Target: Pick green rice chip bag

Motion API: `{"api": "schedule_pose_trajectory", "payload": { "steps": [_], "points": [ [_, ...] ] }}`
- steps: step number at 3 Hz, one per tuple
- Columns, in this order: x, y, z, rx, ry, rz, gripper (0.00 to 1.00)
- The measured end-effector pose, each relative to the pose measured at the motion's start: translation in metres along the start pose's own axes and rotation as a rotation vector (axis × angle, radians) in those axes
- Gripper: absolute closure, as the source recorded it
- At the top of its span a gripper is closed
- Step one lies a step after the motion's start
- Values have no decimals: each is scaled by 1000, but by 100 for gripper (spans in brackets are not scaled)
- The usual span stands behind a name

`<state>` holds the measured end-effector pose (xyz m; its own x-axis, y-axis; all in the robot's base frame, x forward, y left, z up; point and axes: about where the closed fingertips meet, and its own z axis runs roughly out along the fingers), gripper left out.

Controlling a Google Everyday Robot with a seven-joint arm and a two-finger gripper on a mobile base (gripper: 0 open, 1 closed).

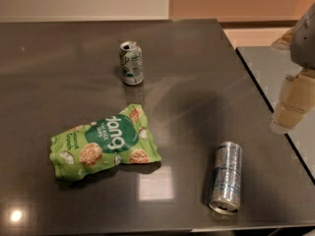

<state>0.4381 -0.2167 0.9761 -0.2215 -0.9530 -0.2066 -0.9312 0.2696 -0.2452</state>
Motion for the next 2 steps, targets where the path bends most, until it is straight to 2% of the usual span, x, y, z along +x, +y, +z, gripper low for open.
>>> {"api": "schedule_pose_trajectory", "payload": {
  "steps": [1,2],
  "points": [
    [-2,-1,-1,1,-2,-5,0],
    [-28,-2,1,-7,-22,-91,0]
  ]
}}
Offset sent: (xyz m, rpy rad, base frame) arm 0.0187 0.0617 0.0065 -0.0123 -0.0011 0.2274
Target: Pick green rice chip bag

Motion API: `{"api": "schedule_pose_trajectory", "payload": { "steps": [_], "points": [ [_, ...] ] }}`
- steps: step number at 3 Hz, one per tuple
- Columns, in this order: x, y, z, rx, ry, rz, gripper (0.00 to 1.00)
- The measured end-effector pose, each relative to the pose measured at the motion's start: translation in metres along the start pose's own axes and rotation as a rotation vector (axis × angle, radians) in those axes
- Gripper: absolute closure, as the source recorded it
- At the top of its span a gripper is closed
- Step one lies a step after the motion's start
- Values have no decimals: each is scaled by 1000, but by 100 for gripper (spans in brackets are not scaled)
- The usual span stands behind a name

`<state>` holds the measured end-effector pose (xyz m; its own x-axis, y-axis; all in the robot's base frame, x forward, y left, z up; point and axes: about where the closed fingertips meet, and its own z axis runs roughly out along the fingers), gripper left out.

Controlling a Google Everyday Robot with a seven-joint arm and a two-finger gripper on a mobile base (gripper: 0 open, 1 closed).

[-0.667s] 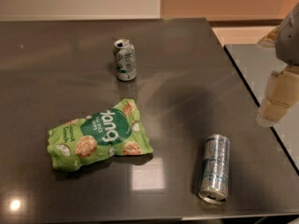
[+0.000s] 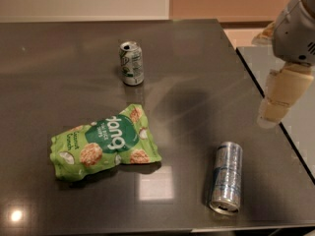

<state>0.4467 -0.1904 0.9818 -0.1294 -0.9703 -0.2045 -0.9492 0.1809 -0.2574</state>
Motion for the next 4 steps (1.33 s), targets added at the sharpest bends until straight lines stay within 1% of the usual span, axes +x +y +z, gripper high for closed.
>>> {"api": "schedule_pose_trajectory", "payload": {
  "steps": [1,2,3,4],
  "points": [
    [-45,2,14,-40,-41,-124,0],
    [-95,10,37,-96,-95,-237,0],
    [-138,24,58,-155,-149,-323,0],
    [-174,39,78,-193,-203,-396,0]
  ]
}}
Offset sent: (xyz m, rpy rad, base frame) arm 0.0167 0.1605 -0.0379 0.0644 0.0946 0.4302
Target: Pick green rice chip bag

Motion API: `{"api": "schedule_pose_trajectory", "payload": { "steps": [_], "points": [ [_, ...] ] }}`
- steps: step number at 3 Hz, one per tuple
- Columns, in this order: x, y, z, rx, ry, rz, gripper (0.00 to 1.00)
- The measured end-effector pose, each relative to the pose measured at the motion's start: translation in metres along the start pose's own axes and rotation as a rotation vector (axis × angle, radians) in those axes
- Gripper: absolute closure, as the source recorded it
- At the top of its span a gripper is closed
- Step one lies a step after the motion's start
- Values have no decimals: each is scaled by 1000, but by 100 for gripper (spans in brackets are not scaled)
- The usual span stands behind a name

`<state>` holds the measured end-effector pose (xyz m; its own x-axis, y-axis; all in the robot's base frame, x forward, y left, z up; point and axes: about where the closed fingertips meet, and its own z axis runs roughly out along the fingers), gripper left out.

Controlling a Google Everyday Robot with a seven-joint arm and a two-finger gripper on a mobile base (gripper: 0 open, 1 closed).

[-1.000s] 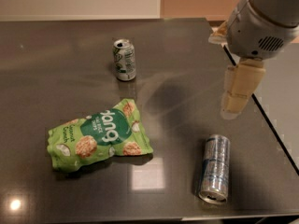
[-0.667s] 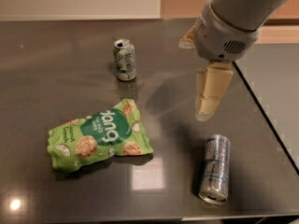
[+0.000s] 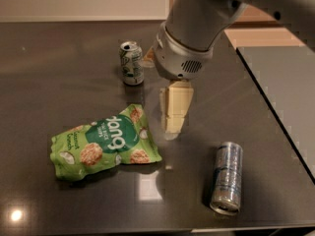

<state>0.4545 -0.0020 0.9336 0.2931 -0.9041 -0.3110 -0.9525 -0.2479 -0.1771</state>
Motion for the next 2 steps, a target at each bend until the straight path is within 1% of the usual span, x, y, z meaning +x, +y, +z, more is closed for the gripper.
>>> {"api": "schedule_pose_trajectory", "payload": {
  "steps": [1,2],
  "points": [
    [-29,-4,26,-36,-41,-49,0],
    [-49,2,50,-90,-67,-90,0]
  ]
}}
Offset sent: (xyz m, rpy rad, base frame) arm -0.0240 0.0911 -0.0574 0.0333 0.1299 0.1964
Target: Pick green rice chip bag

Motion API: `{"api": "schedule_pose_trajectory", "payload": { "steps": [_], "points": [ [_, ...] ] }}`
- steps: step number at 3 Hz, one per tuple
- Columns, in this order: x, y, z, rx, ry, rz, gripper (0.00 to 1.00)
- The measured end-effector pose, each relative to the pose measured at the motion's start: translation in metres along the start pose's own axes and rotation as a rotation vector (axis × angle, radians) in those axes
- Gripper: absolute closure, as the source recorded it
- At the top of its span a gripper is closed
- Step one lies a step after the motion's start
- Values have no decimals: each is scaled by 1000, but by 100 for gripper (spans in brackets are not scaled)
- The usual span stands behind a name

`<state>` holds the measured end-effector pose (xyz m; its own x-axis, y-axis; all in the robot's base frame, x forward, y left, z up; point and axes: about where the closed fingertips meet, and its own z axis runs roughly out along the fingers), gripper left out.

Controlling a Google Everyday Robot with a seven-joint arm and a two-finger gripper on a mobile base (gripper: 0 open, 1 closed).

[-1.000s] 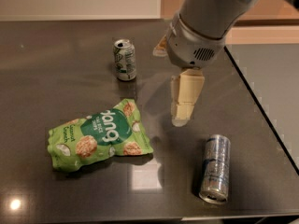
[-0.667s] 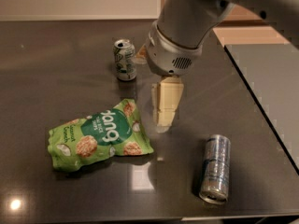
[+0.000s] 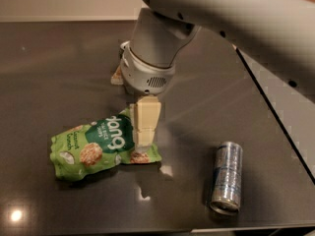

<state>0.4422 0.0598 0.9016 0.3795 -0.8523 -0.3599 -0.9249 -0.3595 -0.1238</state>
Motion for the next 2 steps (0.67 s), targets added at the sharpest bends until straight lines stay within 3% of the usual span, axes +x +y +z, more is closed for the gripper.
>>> {"api": "schedule_pose_trajectory", "payload": {
  "steps": [2],
  "points": [
    [-14,2,41,-78,-4,-24,0]
  ]
}}
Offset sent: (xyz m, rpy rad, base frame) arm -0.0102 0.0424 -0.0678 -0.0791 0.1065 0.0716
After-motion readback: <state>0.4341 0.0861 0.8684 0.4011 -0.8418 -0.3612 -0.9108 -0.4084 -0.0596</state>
